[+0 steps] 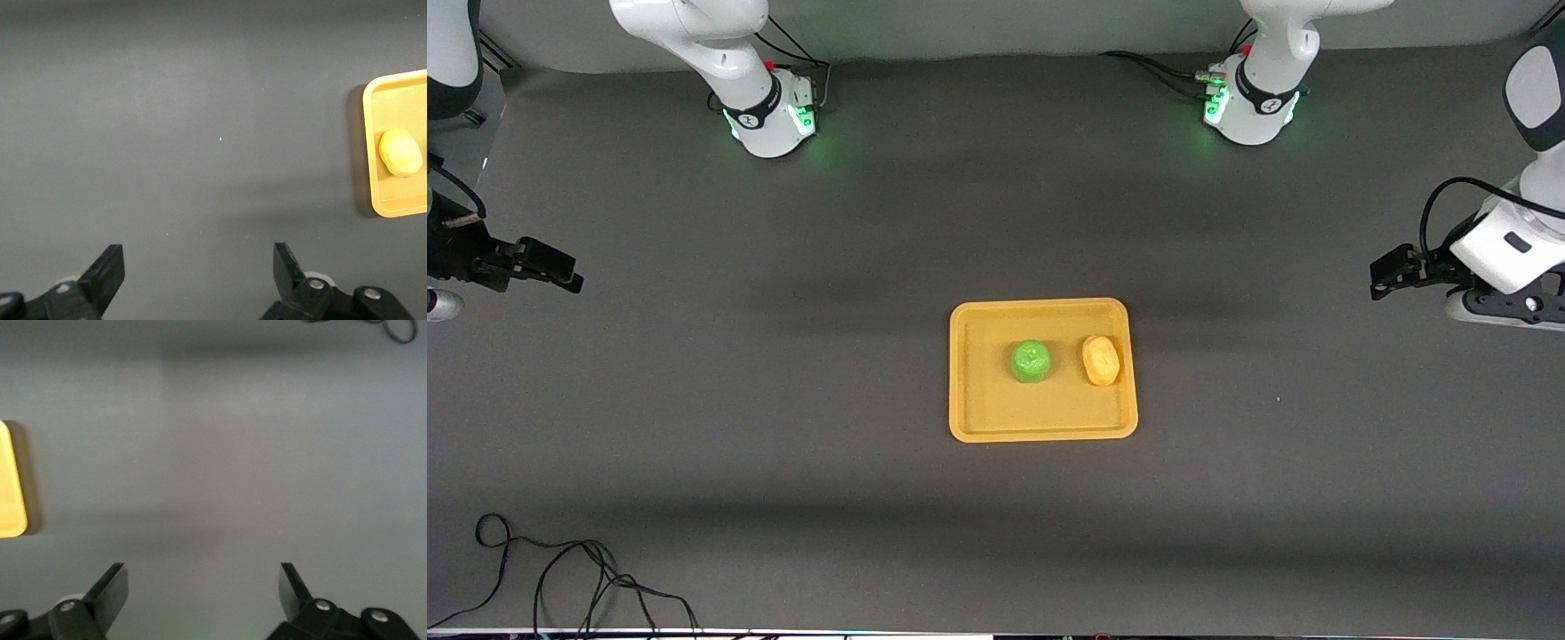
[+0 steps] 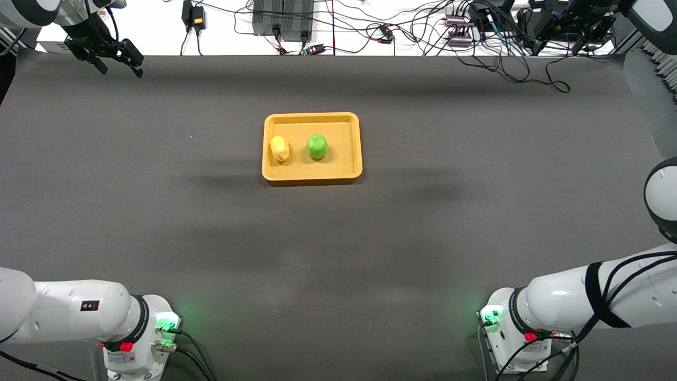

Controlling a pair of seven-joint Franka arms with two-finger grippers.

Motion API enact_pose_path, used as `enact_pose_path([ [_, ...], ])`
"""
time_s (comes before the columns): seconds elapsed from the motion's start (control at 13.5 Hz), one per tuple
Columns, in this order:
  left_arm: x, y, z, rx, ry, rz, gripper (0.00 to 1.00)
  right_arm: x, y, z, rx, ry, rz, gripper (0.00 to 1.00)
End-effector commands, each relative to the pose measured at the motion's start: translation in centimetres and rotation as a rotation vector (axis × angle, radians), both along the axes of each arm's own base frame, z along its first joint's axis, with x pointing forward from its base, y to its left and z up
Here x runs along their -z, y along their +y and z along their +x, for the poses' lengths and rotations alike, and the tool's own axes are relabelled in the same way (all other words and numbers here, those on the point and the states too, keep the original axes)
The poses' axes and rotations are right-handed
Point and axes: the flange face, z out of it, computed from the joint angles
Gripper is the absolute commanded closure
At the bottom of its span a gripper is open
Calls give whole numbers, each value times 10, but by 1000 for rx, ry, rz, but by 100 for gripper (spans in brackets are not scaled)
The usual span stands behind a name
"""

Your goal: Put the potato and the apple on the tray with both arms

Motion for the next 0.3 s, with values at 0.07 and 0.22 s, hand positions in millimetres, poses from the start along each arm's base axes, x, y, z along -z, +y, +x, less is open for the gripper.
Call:
enact_pose_path([
  [0.07, 1, 0, -2, -3, -6, 20, 1, -3, -1, -2, -9, 5, 32, 0],
  [0.22, 1, -1, -2, -2, -6, 20, 1, -4, 0, -2, -11, 4, 32, 0],
])
